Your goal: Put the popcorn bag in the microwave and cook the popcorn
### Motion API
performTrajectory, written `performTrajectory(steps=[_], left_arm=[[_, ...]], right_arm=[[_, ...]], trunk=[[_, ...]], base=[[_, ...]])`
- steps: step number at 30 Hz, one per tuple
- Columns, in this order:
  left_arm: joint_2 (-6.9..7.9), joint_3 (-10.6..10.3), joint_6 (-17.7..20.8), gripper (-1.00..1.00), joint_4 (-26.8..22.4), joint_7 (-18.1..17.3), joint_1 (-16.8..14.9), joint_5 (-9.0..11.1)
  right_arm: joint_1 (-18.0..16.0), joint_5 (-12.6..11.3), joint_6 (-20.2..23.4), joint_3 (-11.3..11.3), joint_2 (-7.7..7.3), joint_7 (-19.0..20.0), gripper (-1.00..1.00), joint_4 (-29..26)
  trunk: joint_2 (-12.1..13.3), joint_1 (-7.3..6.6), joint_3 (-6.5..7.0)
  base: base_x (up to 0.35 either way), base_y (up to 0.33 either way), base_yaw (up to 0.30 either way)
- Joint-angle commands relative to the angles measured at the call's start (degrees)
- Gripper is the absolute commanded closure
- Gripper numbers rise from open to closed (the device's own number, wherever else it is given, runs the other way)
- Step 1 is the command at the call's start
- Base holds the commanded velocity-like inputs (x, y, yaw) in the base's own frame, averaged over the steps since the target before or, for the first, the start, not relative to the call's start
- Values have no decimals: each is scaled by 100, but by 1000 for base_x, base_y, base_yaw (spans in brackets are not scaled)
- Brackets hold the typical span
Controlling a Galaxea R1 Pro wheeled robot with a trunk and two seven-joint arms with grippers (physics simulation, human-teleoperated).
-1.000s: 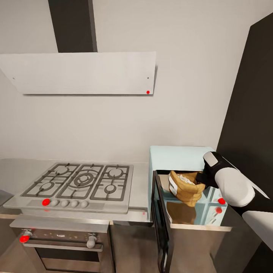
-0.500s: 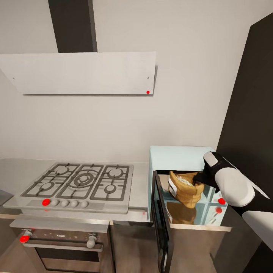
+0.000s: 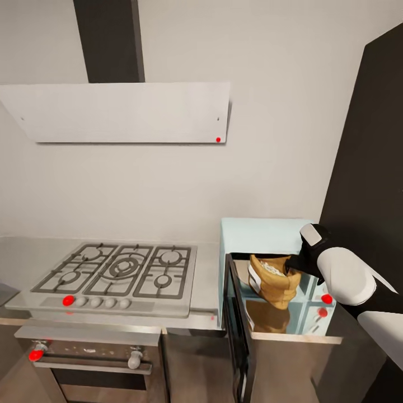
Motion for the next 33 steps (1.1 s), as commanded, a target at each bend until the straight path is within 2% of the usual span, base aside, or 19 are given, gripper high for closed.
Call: performTrajectory(steps=[1,33], left_arm=[[-1,19,3,-100,-10,2,5,1],[-8,18,3,-100,-10,2,5,1]], right_arm=[[-2,-5,15,-26,2,-26,-100,-4],[-2,-8,17,-31,2,-23,-100,-4]], trunk=[[-2,2,9],[-2,2,310]], base=[[0,0,0],[0,0,0]])
